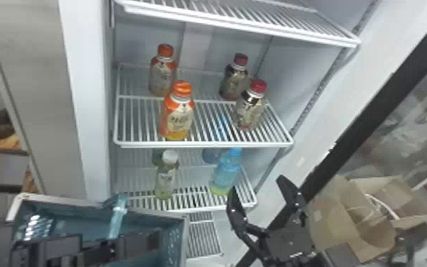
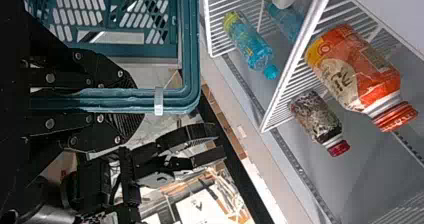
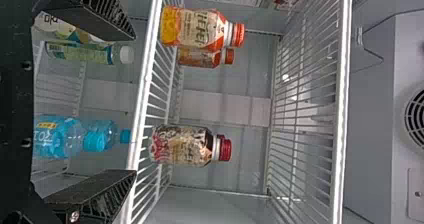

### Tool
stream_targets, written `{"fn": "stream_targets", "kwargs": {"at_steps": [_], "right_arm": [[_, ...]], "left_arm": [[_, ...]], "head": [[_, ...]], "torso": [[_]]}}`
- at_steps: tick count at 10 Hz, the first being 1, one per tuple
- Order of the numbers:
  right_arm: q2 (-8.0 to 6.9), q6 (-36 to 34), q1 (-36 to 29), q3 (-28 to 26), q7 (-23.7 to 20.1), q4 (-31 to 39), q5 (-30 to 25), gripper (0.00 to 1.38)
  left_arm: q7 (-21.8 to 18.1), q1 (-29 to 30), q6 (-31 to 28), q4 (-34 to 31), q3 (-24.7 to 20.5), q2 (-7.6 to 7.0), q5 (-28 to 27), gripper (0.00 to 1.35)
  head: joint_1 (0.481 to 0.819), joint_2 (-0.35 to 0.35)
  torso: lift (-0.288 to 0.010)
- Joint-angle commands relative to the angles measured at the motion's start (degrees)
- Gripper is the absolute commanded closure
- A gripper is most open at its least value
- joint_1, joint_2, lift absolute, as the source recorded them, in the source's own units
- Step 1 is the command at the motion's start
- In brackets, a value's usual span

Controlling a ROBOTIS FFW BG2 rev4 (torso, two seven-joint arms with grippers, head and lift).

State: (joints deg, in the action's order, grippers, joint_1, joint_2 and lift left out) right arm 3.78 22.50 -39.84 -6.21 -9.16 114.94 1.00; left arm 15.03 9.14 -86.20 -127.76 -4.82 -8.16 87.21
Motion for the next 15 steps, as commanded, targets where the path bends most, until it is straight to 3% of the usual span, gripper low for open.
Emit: {"fn": "stream_targets", "kwargs": {"at_steps": [1,8,12,13,15], "right_arm": [[0.0,0.0,-0.1,-0.5,-0.3,0.2,-0.3,0.09],[-0.44,0.1,-1.1,-1.9,-0.3,1.7,0.1,0.09],[-0.44,2.8,-0.1,0.2,0.6,-1.2,9.2,0.0],[-0.35,6.3,-0.1,0.7,3.3,-0.7,6.3,0.0],[-0.09,6.3,-0.1,1.9,5.2,2.0,0.9,0.0]], "left_arm": [[-0.1,0.0,0.0,0.0,0.2,-0.11,-0.4,1.21],[-0.3,0.4,0.0,-0.6,0.4,-0.46,-0.4,1.21],[-0.3,1.0,-0.1,-0.6,0.4,-0.46,-0.6,1.21],[-0.3,1.0,-1.0,-0.7,0.0,-0.54,-1.5,1.21],[-0.3,0.8,-1.5,-0.7,0.0,-0.63,-1.9,1.21]], "head": [[0.695,-0.35],[0.695,-0.35],[0.695,-0.35],[0.695,-0.35],[0.695,-0.35]], "torso": [[-0.04],[-0.04],[-0.04],[-0.04],[-0.04]]}}
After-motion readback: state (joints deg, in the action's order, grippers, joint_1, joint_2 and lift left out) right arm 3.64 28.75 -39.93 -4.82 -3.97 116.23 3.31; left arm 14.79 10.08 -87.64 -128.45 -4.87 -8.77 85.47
